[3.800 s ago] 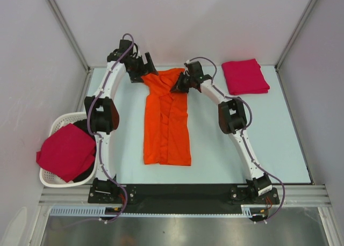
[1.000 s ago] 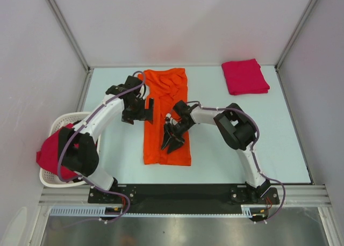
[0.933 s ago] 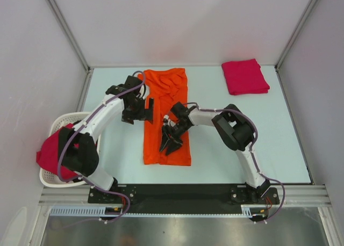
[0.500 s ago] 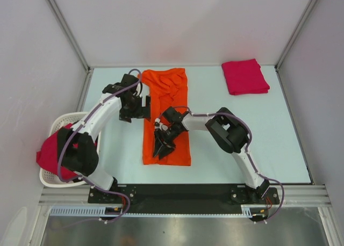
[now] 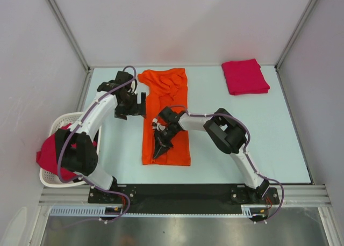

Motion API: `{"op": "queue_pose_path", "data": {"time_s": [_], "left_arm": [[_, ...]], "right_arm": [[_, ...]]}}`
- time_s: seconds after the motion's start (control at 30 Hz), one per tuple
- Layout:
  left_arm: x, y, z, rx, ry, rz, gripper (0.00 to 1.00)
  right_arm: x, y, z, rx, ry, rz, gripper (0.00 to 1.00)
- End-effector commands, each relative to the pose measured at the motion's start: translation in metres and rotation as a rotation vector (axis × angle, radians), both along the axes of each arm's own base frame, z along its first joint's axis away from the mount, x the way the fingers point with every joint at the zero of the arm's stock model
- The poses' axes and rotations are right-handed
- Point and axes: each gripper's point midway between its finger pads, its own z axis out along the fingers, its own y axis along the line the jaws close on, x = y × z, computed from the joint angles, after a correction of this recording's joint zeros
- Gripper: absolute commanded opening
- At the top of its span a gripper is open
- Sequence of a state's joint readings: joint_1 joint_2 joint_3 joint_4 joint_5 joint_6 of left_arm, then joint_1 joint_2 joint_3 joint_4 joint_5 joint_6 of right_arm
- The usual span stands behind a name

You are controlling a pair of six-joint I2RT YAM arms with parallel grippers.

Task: Fold and stack the t-shirts
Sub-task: Rotate the tshirt 90 degrees

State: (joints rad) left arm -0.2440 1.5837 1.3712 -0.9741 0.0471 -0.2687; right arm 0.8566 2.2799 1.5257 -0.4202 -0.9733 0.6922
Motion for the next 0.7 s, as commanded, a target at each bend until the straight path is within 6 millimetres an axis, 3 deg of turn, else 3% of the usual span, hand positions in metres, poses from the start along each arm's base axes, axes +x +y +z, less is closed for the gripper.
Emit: {"op": "queue_pose_path", "data": {"time_s": [0.0,0.07,0.2,0.4,0.53,0.67], "left_arm": [[0.005,0.005,0.021,0.007,-0.07,-0.014,1.0],[0.005,0.005,0.02,0.004,-0.066,-0.013,1.0],[0.004,0.004,0.019,0.0,-0.068,-0.014,1.0],[0.004,0.004,0.015,-0.002,-0.06,-0.017,1.0],[0.004,0.002,0.014,-0.008,-0.057,-0.017,1.0],[0.004,0.001,0.012,-0.009,-0.051,-0.023,1.0]], "right_arm": [[0.006,0.006,0.028,-0.05,-0.02,-0.01,0.0],[0.013,0.008,0.041,-0.041,-0.069,0.001,0.0],[0.014,-0.006,0.055,-0.06,-0.075,-0.002,0.0],[0.006,-0.045,0.04,-0.175,-0.075,0.003,0.0],[0.009,-0.056,0.044,-0.182,-0.096,-0.009,0.0],[0.006,-0.067,0.035,-0.221,-0.081,-0.005,0.0]]}}
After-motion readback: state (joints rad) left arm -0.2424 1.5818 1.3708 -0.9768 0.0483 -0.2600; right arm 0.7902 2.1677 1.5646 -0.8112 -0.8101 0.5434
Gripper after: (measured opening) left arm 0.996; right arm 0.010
